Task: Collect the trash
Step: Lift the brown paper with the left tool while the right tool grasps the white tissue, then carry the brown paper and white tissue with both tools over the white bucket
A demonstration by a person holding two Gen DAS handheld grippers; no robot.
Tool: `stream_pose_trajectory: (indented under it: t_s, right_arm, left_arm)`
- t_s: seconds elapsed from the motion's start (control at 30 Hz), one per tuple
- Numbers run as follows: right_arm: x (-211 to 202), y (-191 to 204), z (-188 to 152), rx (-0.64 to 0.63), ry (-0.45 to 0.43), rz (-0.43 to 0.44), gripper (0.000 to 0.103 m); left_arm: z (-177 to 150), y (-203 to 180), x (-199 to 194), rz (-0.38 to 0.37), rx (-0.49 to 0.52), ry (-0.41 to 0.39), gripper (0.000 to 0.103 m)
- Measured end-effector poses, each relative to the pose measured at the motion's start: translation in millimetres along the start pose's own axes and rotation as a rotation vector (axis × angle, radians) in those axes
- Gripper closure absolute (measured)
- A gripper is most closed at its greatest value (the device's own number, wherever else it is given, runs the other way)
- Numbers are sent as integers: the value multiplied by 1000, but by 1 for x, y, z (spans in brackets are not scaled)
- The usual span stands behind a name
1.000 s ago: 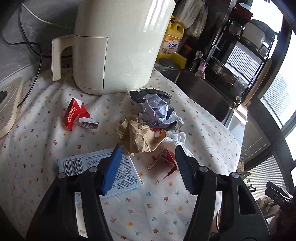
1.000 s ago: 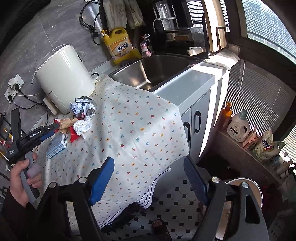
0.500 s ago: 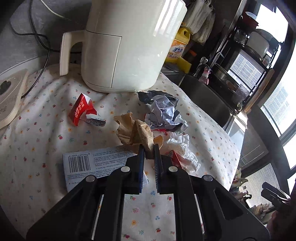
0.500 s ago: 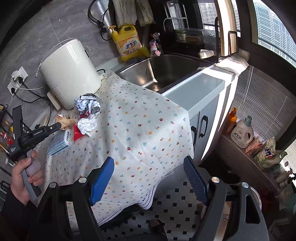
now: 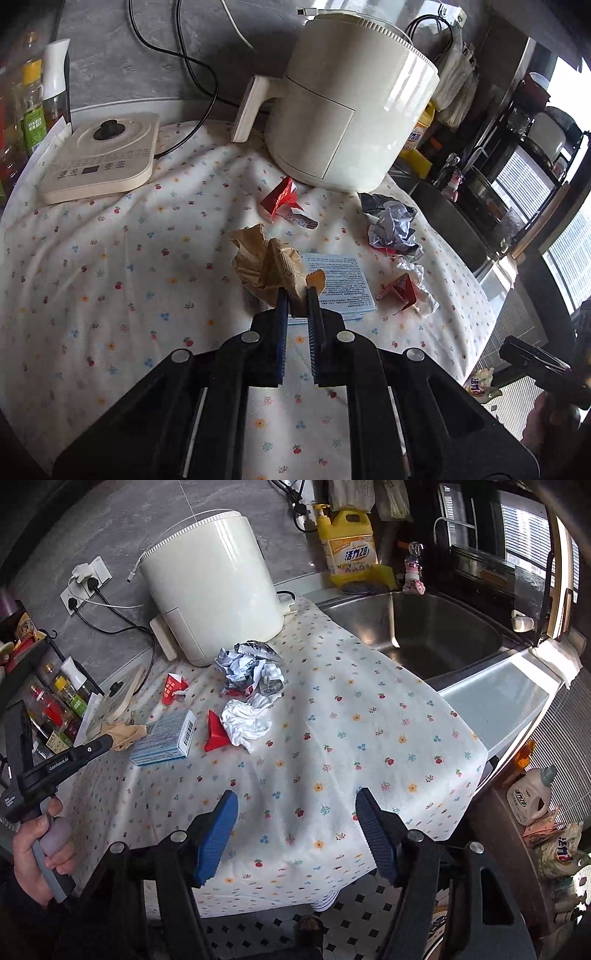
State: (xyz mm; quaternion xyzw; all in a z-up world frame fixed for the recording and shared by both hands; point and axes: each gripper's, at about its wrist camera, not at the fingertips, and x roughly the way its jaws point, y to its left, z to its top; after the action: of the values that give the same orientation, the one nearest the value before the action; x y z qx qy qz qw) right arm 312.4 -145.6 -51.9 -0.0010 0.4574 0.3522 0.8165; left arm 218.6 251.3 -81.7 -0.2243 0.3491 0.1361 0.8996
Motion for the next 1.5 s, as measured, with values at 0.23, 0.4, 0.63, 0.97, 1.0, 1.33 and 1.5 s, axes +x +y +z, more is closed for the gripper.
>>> stream_pose_trajectory:
  t_s: [0.23, 0.4, 0.63, 0.97, 1.0, 1.33, 1.5]
  right_arm:
    - [31, 23, 18, -59, 24, 50, 42]
    - [57, 42, 31, -92, 32, 71, 42]
    - [96, 54, 45, -107, 49, 43, 61]
    - [62, 32, 33, -22, 22, 62, 99]
    - [54, 26, 31, -1, 15, 60, 99]
    - [-33, -48, -5, 139, -72, -23, 99]
    - [-71, -94, -30, 224, -96, -90, 99]
  left_arm:
    - [-19, 46, -35, 106, -78, -16, 92]
    - [-30, 73, -54, 160, -121, -23, 92]
    - [-40, 93, -68, 194, -141, -22, 92]
    - [-31, 80, -61, 149, -103, -22, 92]
    - [-28, 74, -58, 137, -92, -22, 92]
    - [-14, -17, -26, -29, 58, -7, 92]
    - [-21, -65, -12, -100, 113, 17, 92]
